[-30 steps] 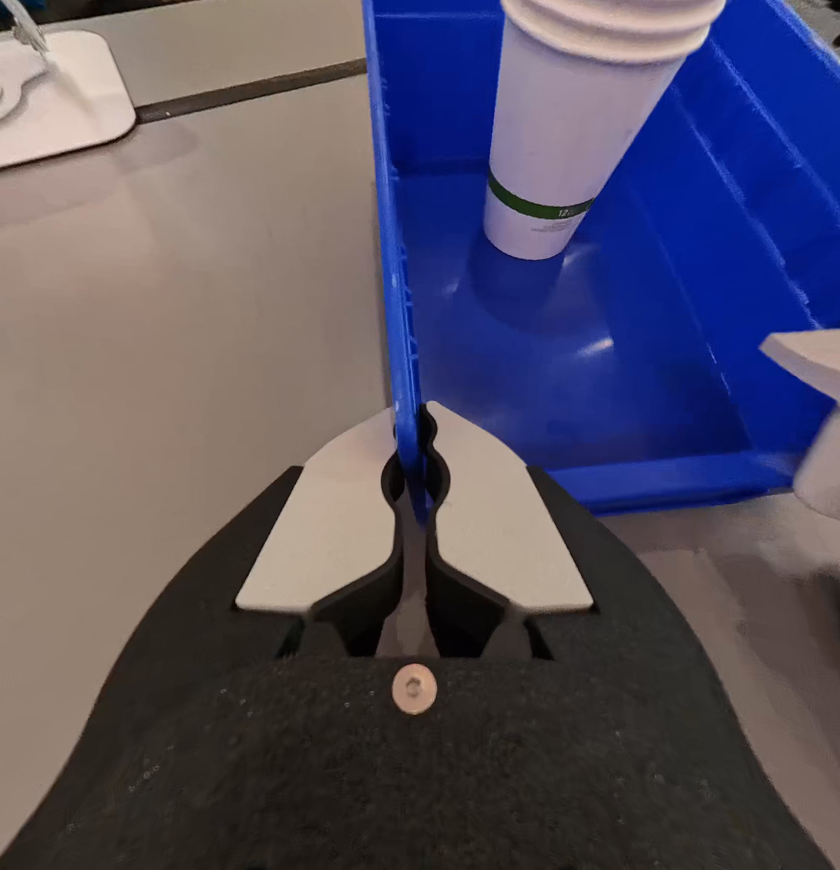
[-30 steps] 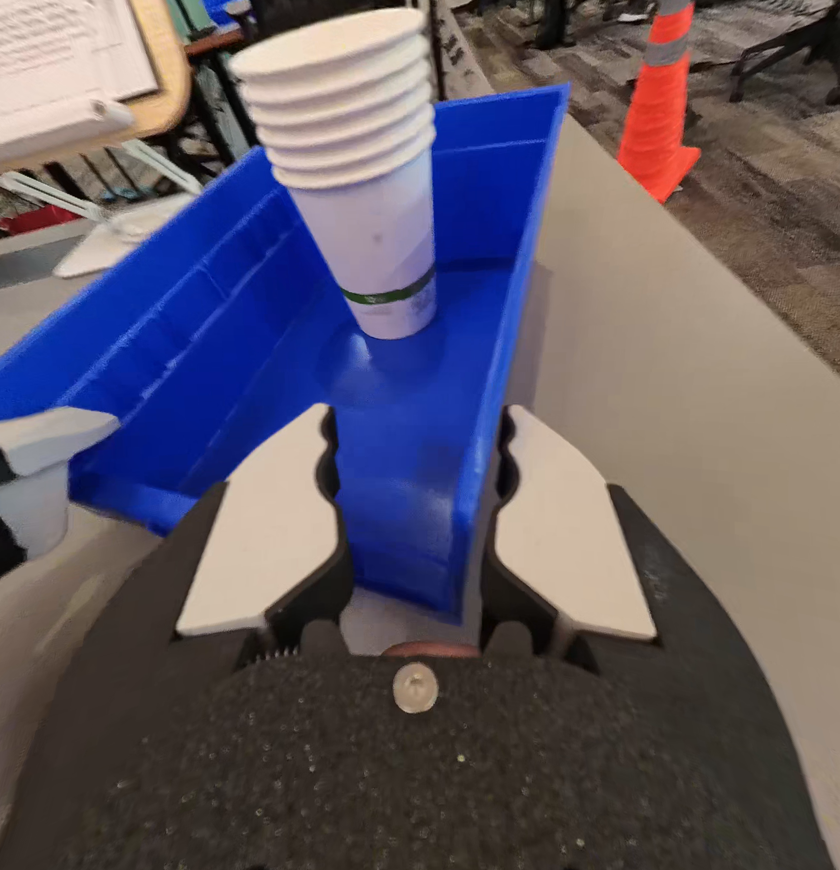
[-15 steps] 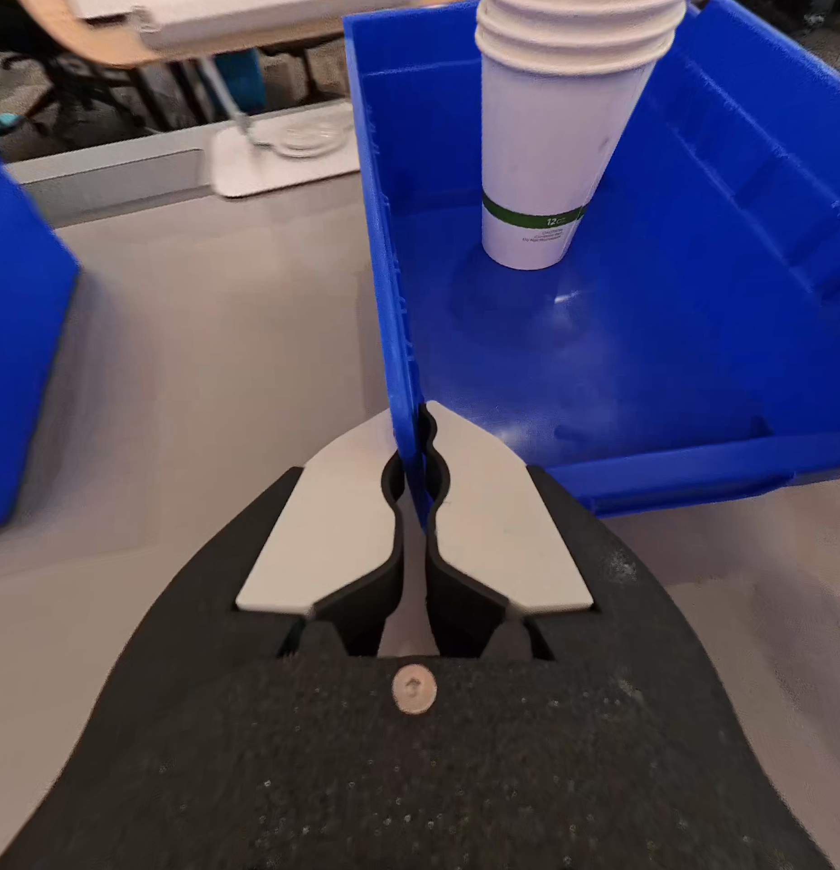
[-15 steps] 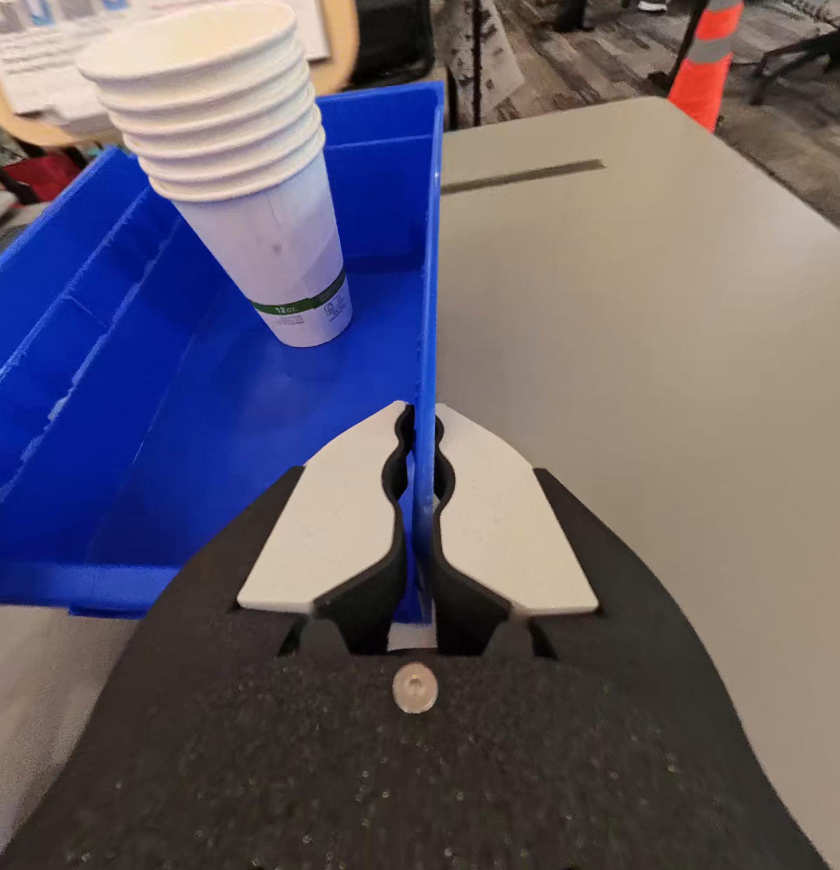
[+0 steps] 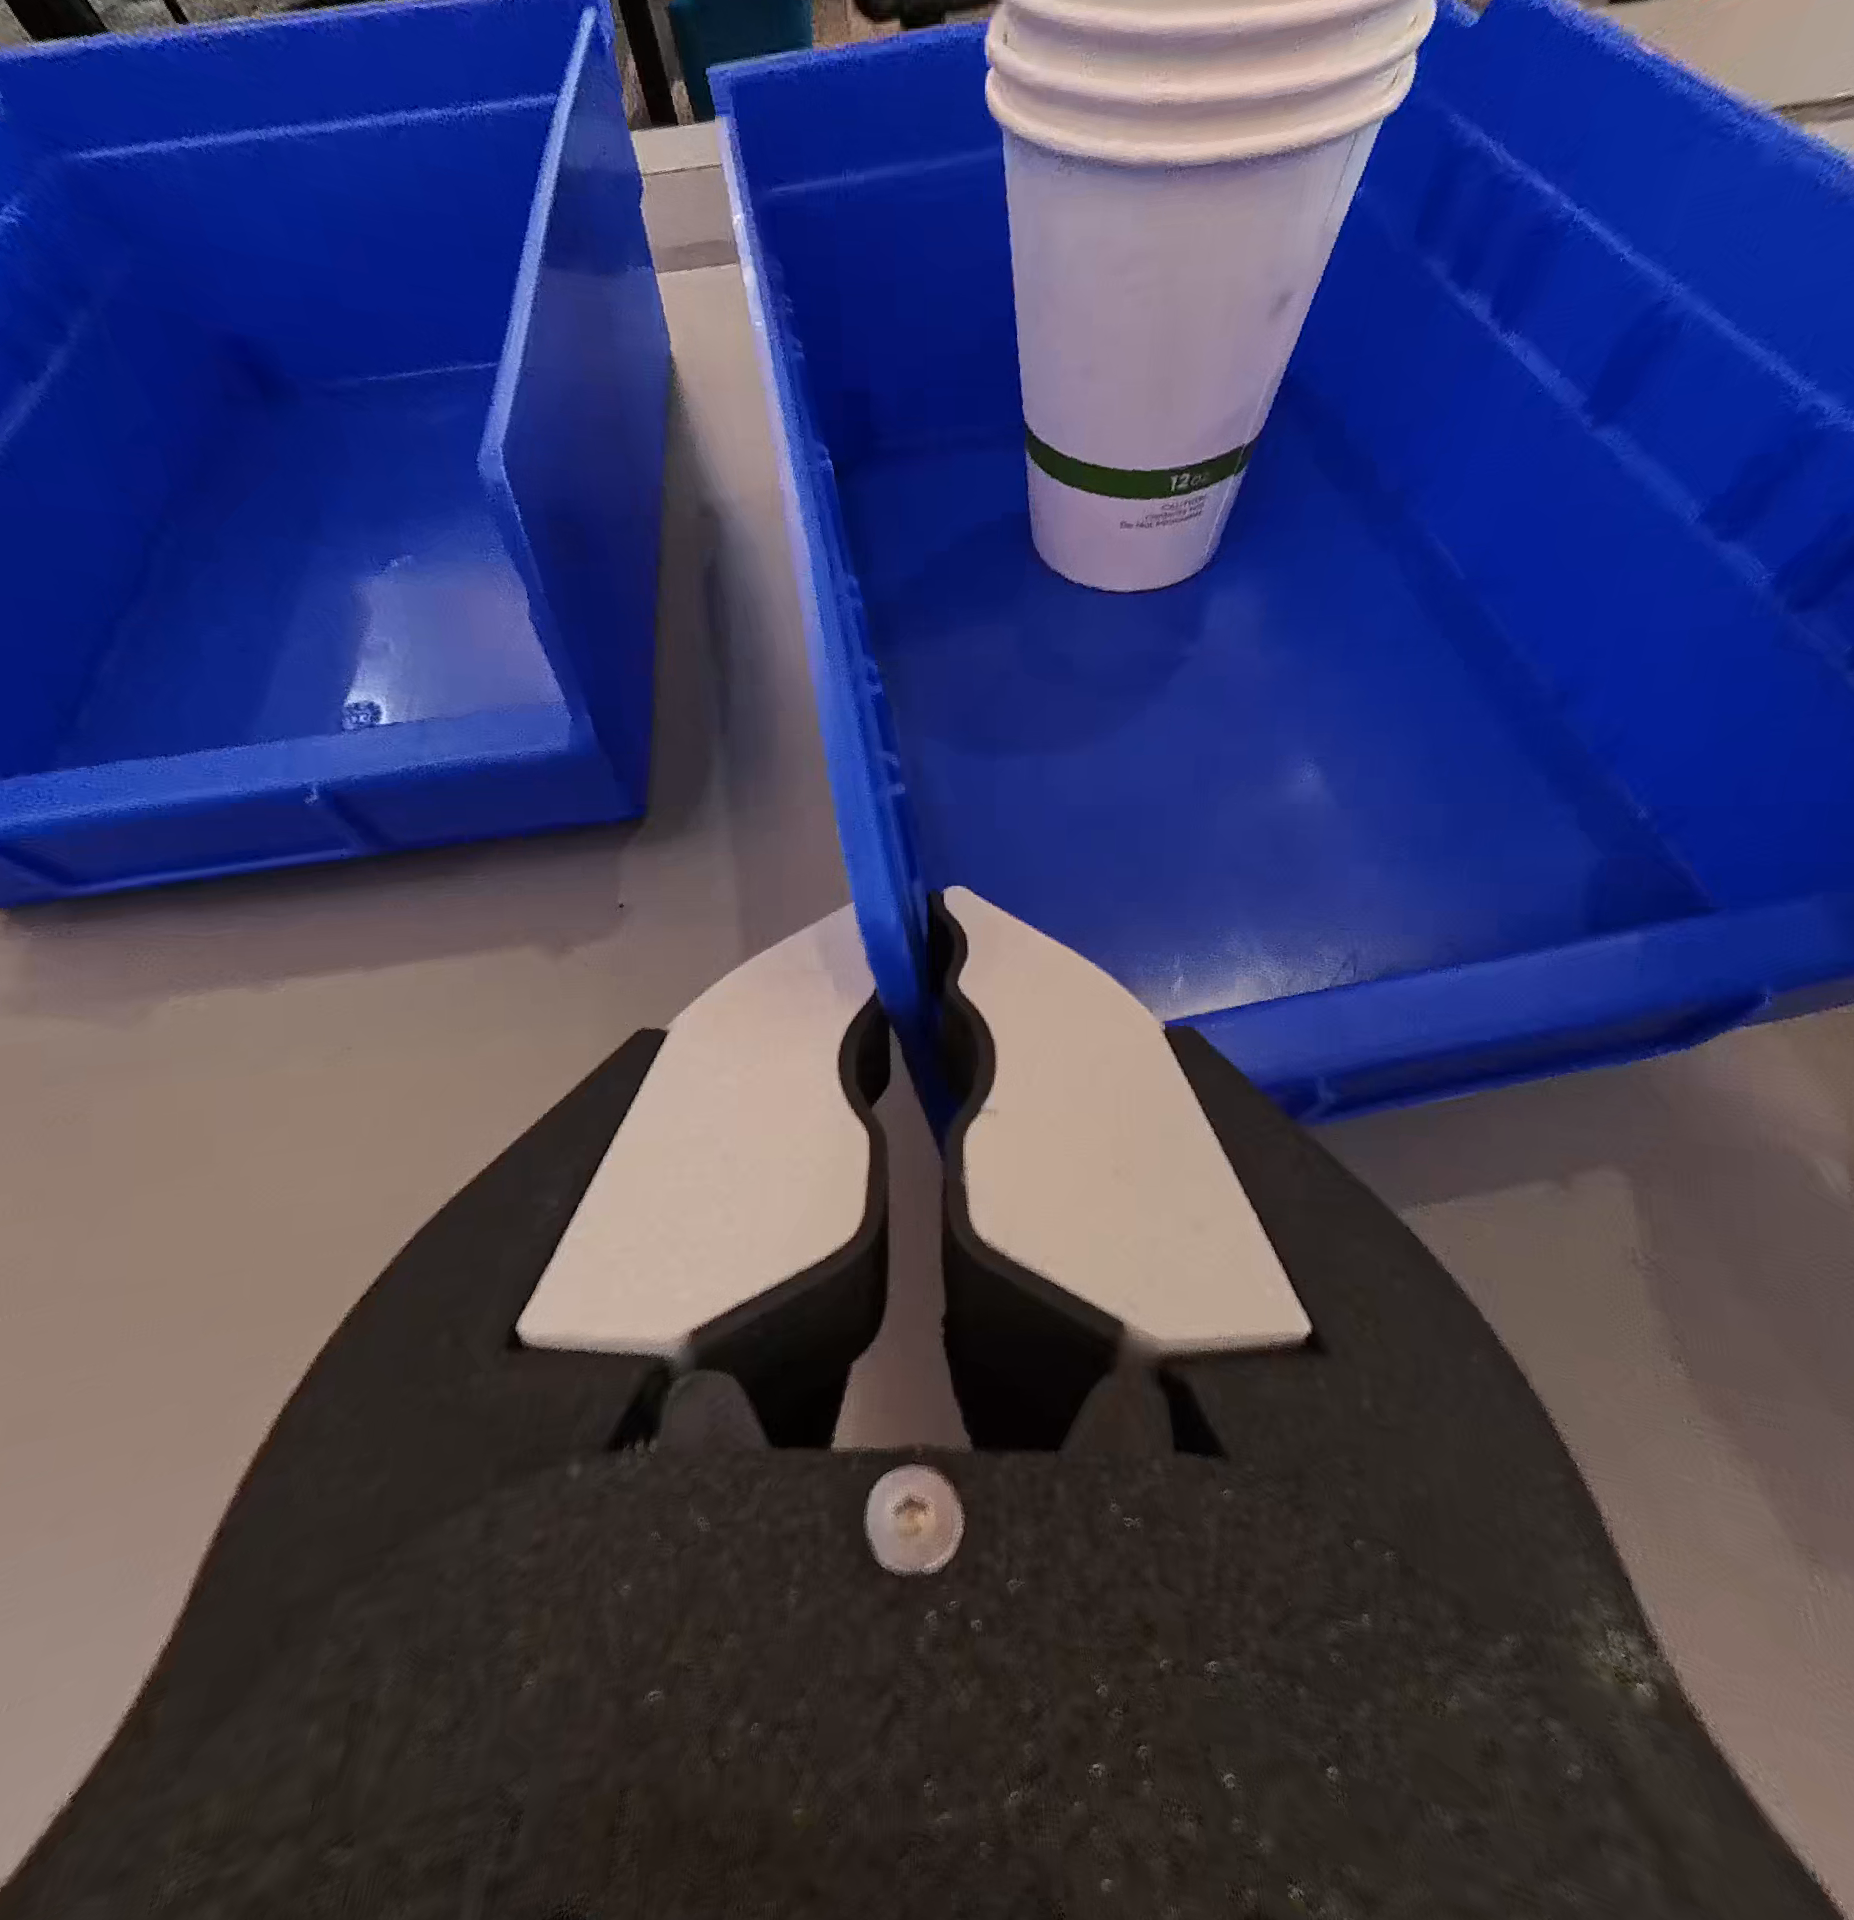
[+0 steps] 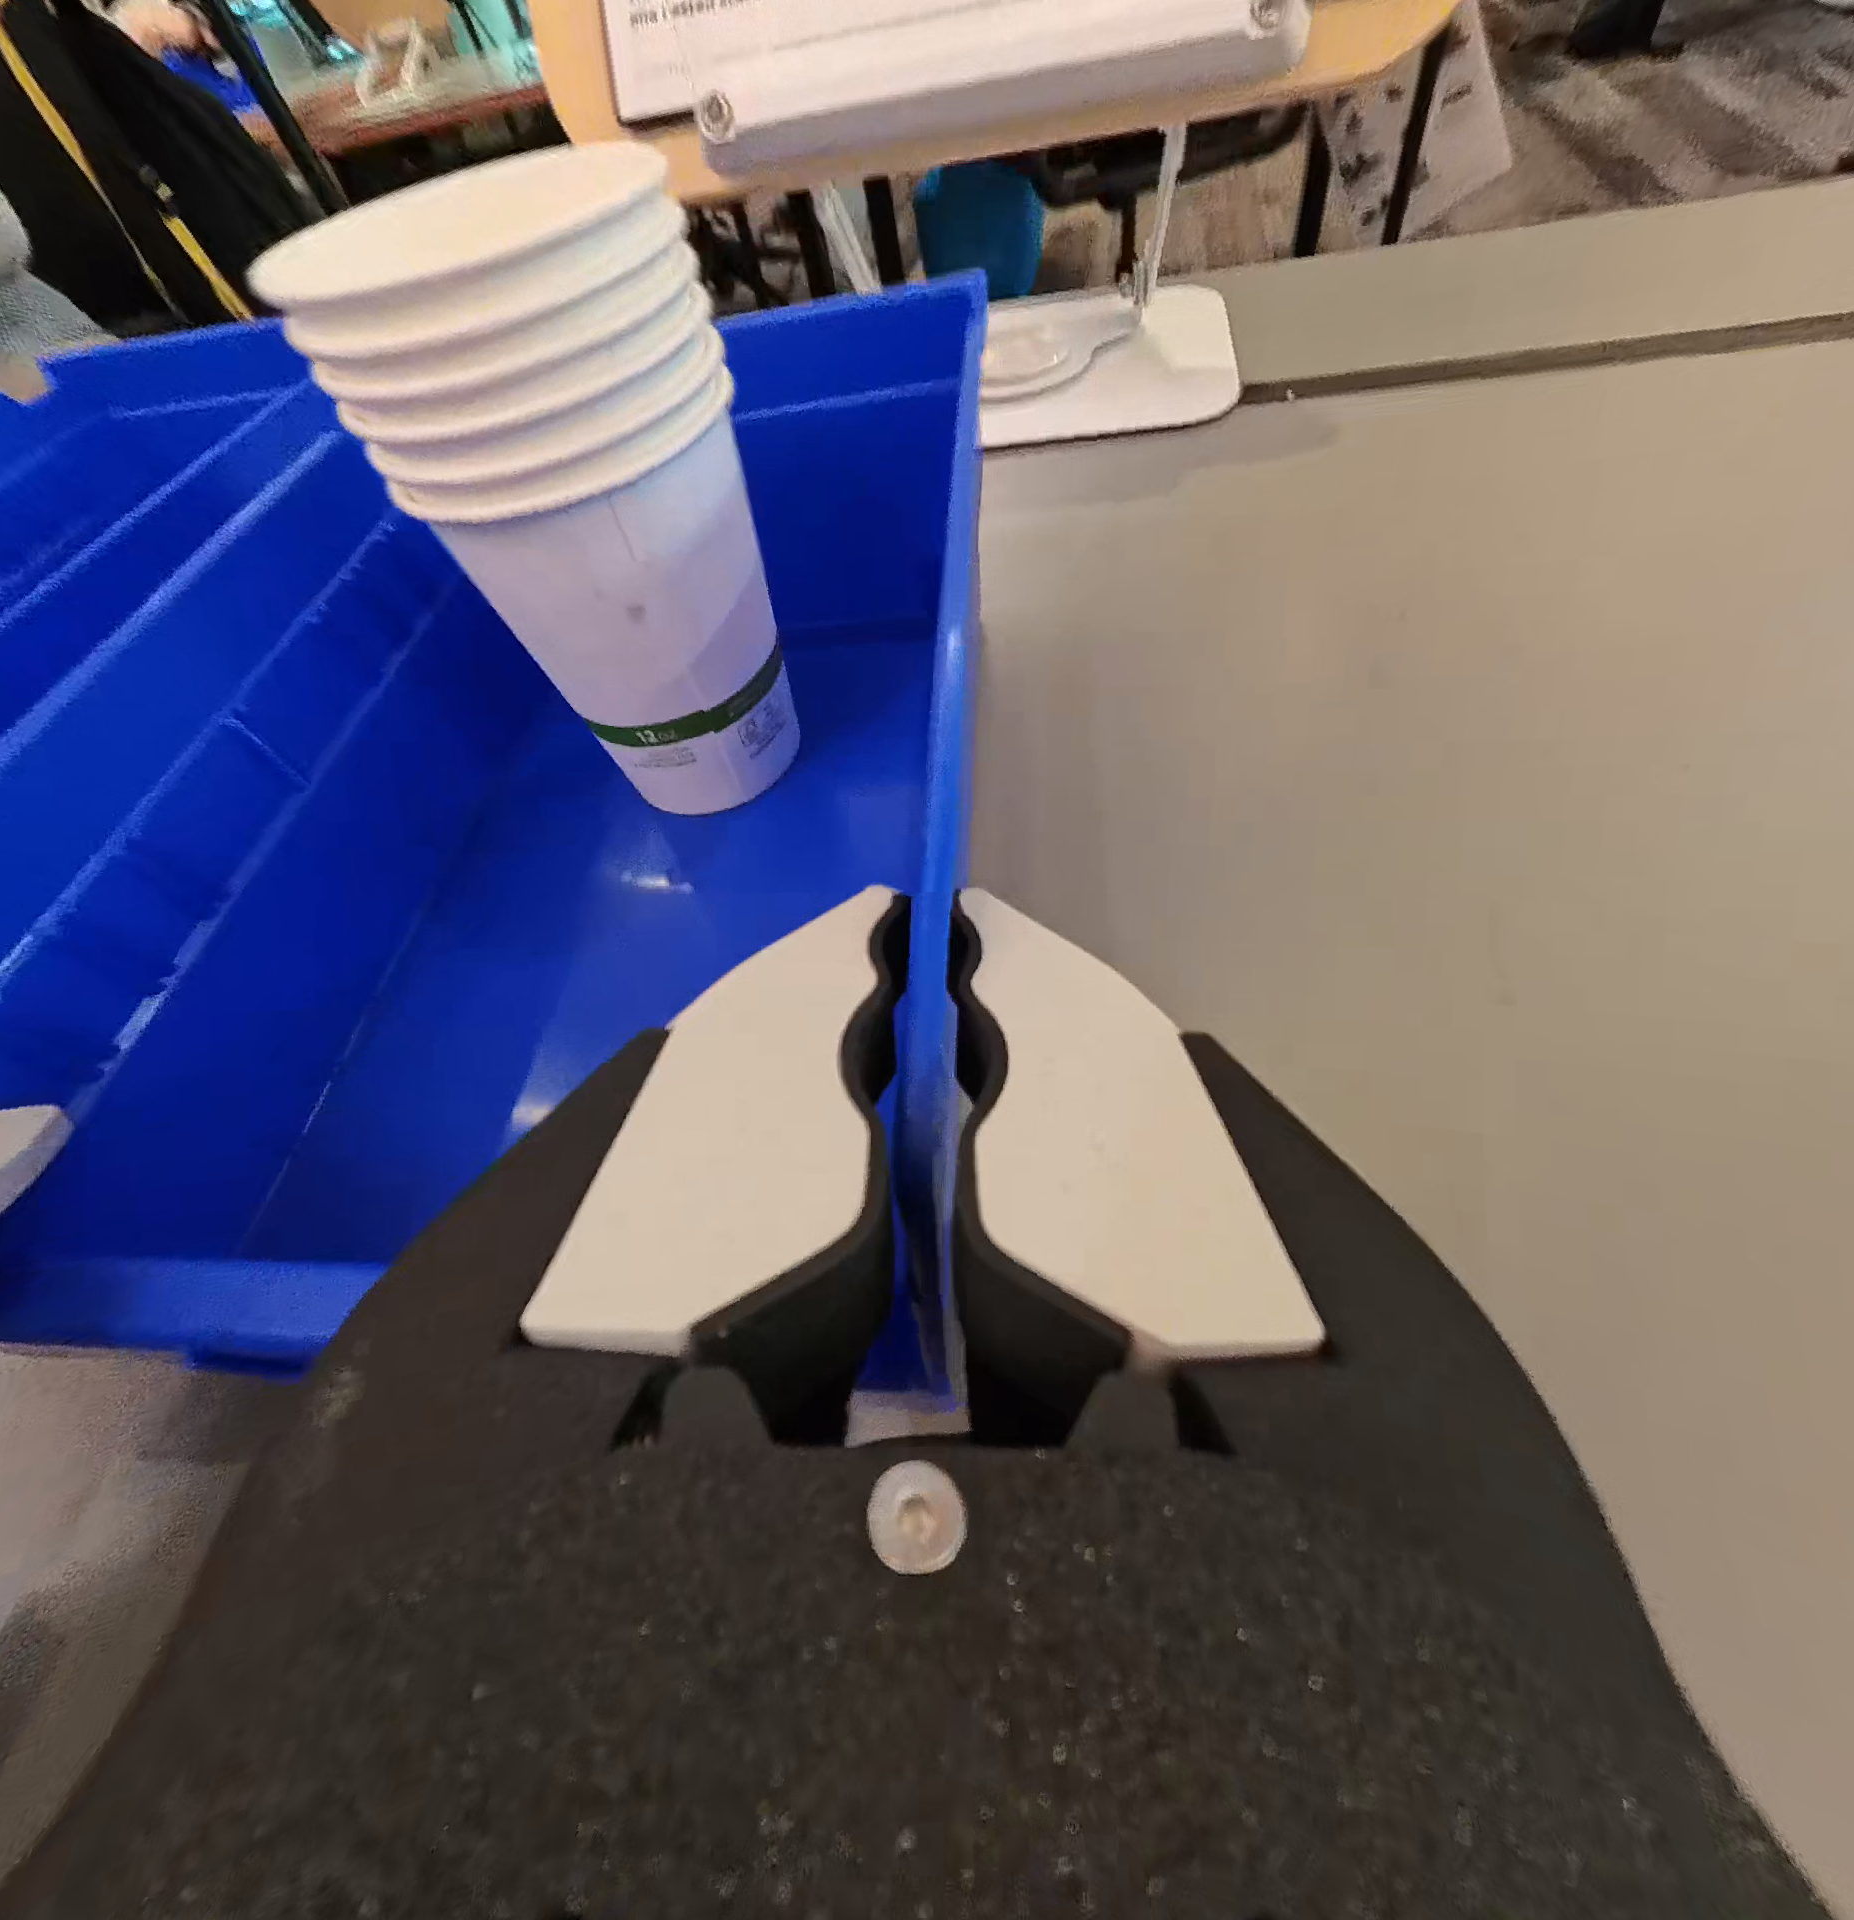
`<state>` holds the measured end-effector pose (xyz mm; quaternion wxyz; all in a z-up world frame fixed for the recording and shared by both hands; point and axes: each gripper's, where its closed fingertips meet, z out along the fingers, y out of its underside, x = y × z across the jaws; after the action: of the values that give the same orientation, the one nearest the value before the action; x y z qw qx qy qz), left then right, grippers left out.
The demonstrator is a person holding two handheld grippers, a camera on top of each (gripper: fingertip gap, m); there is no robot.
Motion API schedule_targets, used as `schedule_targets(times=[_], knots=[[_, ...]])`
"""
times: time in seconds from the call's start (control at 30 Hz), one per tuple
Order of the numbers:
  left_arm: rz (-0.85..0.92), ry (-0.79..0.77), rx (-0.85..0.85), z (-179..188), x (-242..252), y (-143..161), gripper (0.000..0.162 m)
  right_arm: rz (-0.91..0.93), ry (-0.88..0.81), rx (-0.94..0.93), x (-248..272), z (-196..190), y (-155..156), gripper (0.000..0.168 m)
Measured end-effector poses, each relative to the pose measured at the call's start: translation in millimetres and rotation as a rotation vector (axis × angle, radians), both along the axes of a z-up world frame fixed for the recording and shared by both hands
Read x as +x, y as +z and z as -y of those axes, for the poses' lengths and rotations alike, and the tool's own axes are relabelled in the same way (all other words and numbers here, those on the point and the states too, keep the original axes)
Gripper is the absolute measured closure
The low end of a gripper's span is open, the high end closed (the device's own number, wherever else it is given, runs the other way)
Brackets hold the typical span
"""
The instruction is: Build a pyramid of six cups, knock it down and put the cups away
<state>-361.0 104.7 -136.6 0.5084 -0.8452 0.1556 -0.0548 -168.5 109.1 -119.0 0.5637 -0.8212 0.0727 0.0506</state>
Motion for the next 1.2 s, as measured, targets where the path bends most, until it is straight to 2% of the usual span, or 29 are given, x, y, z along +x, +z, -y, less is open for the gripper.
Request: schedule_targets(times=[0.03, 0.07, 0.1, 0.13, 0.17, 0.23, 0.3, 0.33, 0.4, 0.47, 0.53, 0.6, 0.7, 0.73, 0.77, 0.8, 0.9, 1.2], knots=[[0.015, -0.027, -0.006, 1, 4, -1, 0.153, 0.022, 0.03, 0.028, -1, 0, 2, 0.159], [0.055, -0.086, -0.035, 6, 12, -2, 0.13, 0.063, 0.063, 0.06, -1, 2, 6, 0.151], [0.109, -0.133, -0.085, 14, 19, -3, 0.095, 0.109, 0.069, 0.094, 2, 7, 13, 0.131], [0.18, -0.161, -0.122, 25, 21, 2, 0.083, 0.162, 0.083, 0.126, 6, 16, 21, 0.119], [0.283, -0.209, -0.12, 38, 21, 15, 0.071, 0.212, 0.115, 0.154, 7, 27, 27, 0.117], [0.447, -0.253, -0.038, 60, -2, 50, 0.096, 0.247, 0.198, 0.205, 4, 52, 37, 0.109], [0.46, -0.163, 0.047, 57, -60, 66, 0.104, 0.175, 0.356, 0.247, -17, 70, 46, 0.107], [0.441, -0.11, 0.069, 45, -92, 66, 0.101, 0.118, 0.43, 0.24, -32, 74, 49, 0.104], [0.317, 0.037, 0.054, 4, -160, 48, 0.097, 0.078, 0.569, 0.196, -67, 82, 50, 0.096], [0.201, 0.139, -0.038, -42, -211, 22, 0.086, 0.095, 0.683, 0.174, -103, 93, 47, 0.101], [0.216, 0.168, -0.08, -81, -236, 15, 0.085, 0.069, 0.79, 0.194, -138, 109, 44, 0.109], [0.254, 0.149, -0.049, -113, -242, 20, 0.094, 0.055, 0.855, 0.195, -168, 119, 35, 0.111], [0.201, 0.141, -0.082, -144, -250, 9, 0.108, 0.072, 0.841, 0.122, -195, 117, 12, 0.109], [0.21, 0.113, -0.131, -146, -246, 2, 0.122, 0.08, 0.838, 0.091, -202, 117, 5, 0.108], [0.228, 0.073, -0.156, -144, -240, -1, 0.146, 0.092, 0.824, 0.067, -208, 116, 0, 0.107], [0.226, 0.057, -0.152, -141, -237, -1, 0.156, 0.105, 0.801, 0.054, -212, 114, -4, 0.106], [0.111, 0.132, -0.111, -118, -249, -1, 0.16, 0.159, 0.727, 0.04, -221, 105, -9, 0.103], [0.121, 0.321, -0.052, 24, -267, -2, 0.159, 0.139, 0.522, 0.023, -247, 68, 1, 0.106]])
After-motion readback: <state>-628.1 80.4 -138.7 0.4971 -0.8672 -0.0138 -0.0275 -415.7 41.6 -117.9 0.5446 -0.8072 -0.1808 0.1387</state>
